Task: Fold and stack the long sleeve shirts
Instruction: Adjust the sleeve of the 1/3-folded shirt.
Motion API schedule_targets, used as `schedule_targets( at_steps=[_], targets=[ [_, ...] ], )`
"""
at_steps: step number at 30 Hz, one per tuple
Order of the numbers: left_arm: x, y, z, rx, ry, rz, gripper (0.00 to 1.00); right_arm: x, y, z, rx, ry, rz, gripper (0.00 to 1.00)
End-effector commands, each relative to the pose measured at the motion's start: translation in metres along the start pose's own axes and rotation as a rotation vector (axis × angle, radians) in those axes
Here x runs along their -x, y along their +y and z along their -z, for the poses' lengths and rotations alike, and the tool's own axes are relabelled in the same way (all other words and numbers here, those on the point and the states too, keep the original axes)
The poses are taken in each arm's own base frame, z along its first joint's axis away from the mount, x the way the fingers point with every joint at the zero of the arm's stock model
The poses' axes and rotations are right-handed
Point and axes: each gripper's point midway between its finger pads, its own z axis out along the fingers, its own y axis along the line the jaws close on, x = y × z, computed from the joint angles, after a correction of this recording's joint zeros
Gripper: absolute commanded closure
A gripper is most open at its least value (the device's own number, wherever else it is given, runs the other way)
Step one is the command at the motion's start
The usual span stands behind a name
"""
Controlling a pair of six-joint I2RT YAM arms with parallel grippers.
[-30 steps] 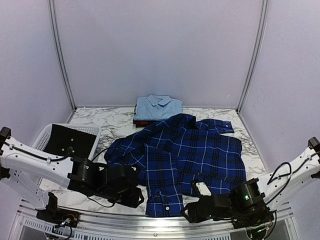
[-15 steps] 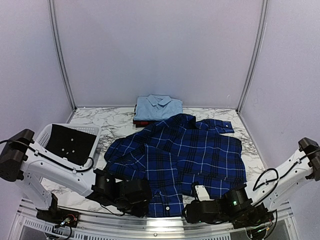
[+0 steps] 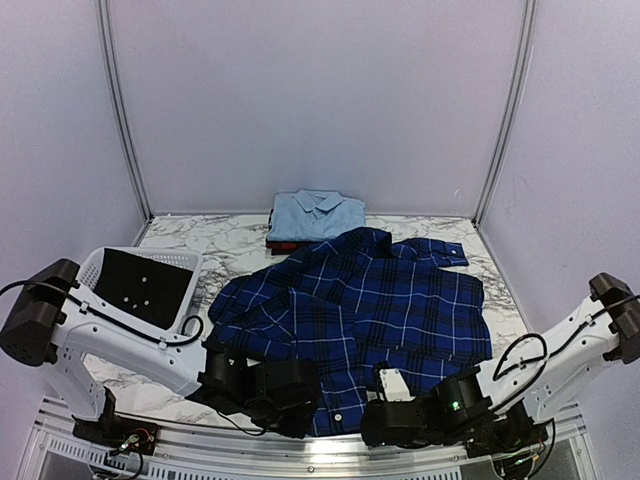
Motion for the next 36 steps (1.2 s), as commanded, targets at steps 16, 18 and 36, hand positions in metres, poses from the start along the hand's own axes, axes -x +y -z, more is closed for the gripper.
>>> schedule_targets(
  at_steps=[16,18,36],
  targets=[
    [0.051,-0.18,0.021,-0.355,-0.014,-0.14,1.0,0.107,-0.103,0.126,-0.271,-0.188,-0.092,1.0],
    [0.058,-0.188,0.016,-0.359,-0.029,-0.132,1.0,0.116,-0.11,0.141,-0.275,-0.22,-0.112,1.0],
    [0.088,-0.206,-0.033,-0.38,-0.073,-0.039,1.0,0.172,-0.166,0.117,-0.482,-0.19,-0.092,1.0]
  ],
)
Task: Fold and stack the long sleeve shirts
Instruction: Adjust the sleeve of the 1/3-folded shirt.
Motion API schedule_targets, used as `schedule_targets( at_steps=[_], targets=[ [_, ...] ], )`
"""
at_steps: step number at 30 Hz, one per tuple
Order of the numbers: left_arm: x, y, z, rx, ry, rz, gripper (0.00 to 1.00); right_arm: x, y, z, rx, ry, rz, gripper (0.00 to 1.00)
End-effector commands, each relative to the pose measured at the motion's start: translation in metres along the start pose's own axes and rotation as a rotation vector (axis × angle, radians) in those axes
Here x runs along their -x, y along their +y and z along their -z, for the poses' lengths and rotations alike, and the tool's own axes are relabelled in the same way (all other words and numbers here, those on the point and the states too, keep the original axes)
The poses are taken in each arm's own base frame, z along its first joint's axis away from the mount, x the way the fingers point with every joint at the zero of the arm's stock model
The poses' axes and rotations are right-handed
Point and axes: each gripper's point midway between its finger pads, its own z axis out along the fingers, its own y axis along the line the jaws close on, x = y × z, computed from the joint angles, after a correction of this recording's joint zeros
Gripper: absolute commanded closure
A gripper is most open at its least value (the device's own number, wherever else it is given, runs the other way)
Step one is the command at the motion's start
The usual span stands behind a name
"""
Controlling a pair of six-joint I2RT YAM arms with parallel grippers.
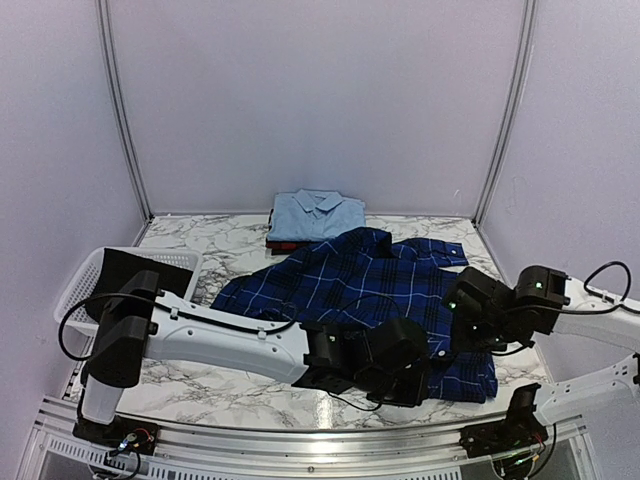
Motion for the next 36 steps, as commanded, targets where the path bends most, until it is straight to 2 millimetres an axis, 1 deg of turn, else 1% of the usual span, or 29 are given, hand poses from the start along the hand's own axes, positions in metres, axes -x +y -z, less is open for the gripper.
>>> schedule_targets(
  at_steps=[1,4,6,8,11,13,14,16,17,18,19,20,21,22,24,26,27,29,33,35,36],
  targets=[
    [-0.013,-0.005,-0.017,-0.014,0.045,0.002,1.0,0.026,-0.006,-0.001,-0.016,-0.064,0.039,1.0],
    [-0.01,-0.009,-0.021,-0.022,0.034,0.001,1.0,0.038,-0.002,0.007,0.003,-0.09,0.037,1.0],
    [-0.007,-0.011,-0.024,-0.026,0.029,0.005,1.0,0.043,-0.002,0.009,-0.006,-0.098,0.039,1.0],
    [-0.007,-0.011,-0.03,-0.029,0.033,0.007,1.0,0.042,-0.006,0.004,-0.027,-0.081,0.043,1.0],
    [-0.01,-0.007,-0.039,-0.022,0.043,0.011,1.0,0.03,-0.019,-0.013,-0.064,-0.045,0.034,1.0],
    [-0.012,-0.005,-0.043,-0.019,0.049,0.015,1.0,0.025,-0.025,-0.02,-0.064,-0.033,0.011,1.0],
    [-0.013,-0.004,-0.045,-0.017,0.051,0.015,1.0,0.026,-0.026,-0.02,-0.053,-0.034,-0.007,0.97],
    [-0.014,0.0,-0.049,-0.009,0.054,0.014,1.0,0.033,-0.027,-0.017,-0.034,-0.049,-0.048,0.85],
    [-0.013,0.001,-0.049,-0.01,0.054,0.013,0.95,0.036,-0.026,-0.015,-0.025,-0.055,-0.062,0.77],
    [-0.012,-0.001,-0.048,-0.015,0.053,0.008,0.86,0.04,-0.025,-0.013,-0.018,-0.062,-0.068,0.7],
    [-0.01,-0.004,-0.045,-0.021,0.05,-0.004,0.73,0.043,-0.024,-0.011,-0.013,-0.066,-0.071,0.65],
    [-0.007,-0.006,-0.039,-0.021,0.04,-0.012,0.61,0.044,-0.023,-0.008,-0.009,-0.066,-0.069,0.62],
    [-0.003,-0.008,-0.031,-0.021,0.023,-0.02,0.55,0.046,-0.022,-0.004,0.004,-0.069,-0.075,0.59],
    [0.002,-0.009,-0.021,-0.021,0.007,-0.029,0.5,0.048,-0.019,0.0,0.028,-0.072,-0.08,0.58],
    [0.013,-0.007,0.0,-0.011,-0.032,-0.03,0.44,0.051,-0.001,0.007,0.137,-0.072,-0.078,0.58],
    [0.024,0.002,0.021,0.005,-0.064,-0.027,0.43,0.05,0.02,0.01,0.253,-0.058,-0.075,0.59],
    [0.028,0.008,0.031,0.013,-0.071,-0.024,0.43,0.045,0.027,0.008,0.289,-0.041,-0.07,0.6],
    [0.039,0.029,0.049,0.055,-0.113,-0.011,0.43,0.035,0.037,0.003,0.321,-0.013,-0.064,0.59],
    [0.051,0.081,0.081,0.131,-0.138,0.035,0.43,0.006,0.033,-0.013,0.296,0.041,-0.093,0.59],
    [0.058,0.099,0.093,0.152,-0.152,0.042,0.44,-0.012,0.03,-0.02,0.299,0.074,-0.126,0.59],
    [0.061,0.105,0.099,0.159,-0.158,0.047,0.44,-0.021,0.025,-0.025,0.288,0.092,-0.145,0.59]
  ],
)
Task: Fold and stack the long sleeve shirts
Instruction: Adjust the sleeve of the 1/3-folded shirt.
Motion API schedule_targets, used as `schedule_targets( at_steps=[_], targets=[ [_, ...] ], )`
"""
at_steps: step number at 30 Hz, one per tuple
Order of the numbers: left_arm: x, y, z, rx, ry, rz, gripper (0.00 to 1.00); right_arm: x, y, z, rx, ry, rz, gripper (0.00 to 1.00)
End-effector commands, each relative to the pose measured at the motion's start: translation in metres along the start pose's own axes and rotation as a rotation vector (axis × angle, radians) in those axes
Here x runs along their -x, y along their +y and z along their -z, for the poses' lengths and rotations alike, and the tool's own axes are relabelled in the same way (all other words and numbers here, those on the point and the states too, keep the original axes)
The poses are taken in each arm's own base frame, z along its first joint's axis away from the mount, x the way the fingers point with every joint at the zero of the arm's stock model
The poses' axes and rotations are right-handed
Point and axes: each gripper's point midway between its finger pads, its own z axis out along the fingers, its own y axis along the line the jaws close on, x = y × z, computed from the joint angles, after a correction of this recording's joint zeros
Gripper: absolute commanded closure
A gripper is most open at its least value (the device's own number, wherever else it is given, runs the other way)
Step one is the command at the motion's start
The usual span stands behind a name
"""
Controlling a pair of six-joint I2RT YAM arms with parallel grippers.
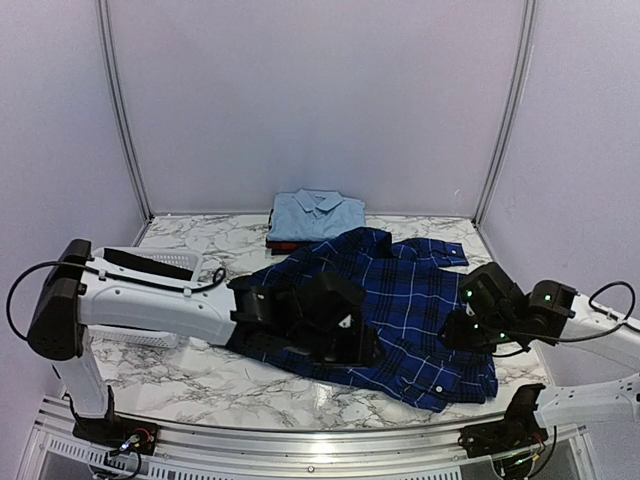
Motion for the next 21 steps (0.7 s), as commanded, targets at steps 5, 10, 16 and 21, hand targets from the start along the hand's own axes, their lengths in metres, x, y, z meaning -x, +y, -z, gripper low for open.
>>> schedule_targets(
  at_steps=[5,10,16,21],
  targets=[
    [0.03,0.063,0.03,0.097,-0.059,0.024,0.44,-0.043,-0.03,-0.012,0.005,0.047,-0.227,0.57],
    [0.037,0.072,0.035,0.108,-0.065,0.028,0.44,-0.063,-0.038,-0.025,0.016,0.085,-0.29,0.56],
    [0.044,0.089,0.048,0.14,-0.093,0.045,0.44,-0.078,-0.048,-0.039,0.01,0.103,-0.337,0.56],
    [0.05,0.105,0.062,0.162,-0.126,0.068,0.44,-0.072,-0.05,-0.04,0.006,0.063,-0.36,0.56]
  ],
)
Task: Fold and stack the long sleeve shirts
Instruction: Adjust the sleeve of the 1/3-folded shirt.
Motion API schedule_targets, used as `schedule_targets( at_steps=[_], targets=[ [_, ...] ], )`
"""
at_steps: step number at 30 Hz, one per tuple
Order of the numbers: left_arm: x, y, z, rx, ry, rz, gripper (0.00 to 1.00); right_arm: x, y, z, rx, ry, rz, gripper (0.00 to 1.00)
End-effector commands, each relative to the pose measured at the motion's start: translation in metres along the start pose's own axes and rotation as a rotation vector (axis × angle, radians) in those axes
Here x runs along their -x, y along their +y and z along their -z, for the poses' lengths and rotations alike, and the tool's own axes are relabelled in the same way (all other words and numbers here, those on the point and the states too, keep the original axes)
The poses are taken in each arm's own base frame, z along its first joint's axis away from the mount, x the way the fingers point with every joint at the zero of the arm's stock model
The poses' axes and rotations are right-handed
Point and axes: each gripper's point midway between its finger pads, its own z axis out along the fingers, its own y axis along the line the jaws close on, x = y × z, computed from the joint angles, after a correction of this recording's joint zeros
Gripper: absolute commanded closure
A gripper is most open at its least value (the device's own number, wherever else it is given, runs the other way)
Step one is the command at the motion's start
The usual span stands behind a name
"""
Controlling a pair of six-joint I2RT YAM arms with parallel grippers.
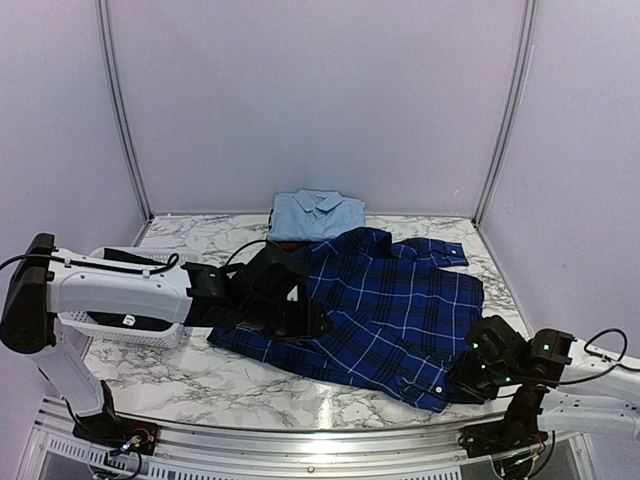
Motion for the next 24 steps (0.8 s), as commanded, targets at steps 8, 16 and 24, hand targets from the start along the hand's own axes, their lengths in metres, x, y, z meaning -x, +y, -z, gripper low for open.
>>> schedule_targets(
  at_steps=[8,16,24],
  targets=[
    [0.015,0.039,0.028,0.07,-0.068,0.029,0.44,0.025,0.031,0.011,0.134,-0.115,-0.063,0.78],
    [0.033,0.101,0.044,0.178,-0.127,0.11,0.47,0.043,0.038,0.026,0.093,-0.185,0.002,1.0],
    [0.04,0.122,0.03,0.211,-0.095,0.183,0.44,0.066,0.052,0.052,0.038,-0.25,0.1,1.0]
  ],
)
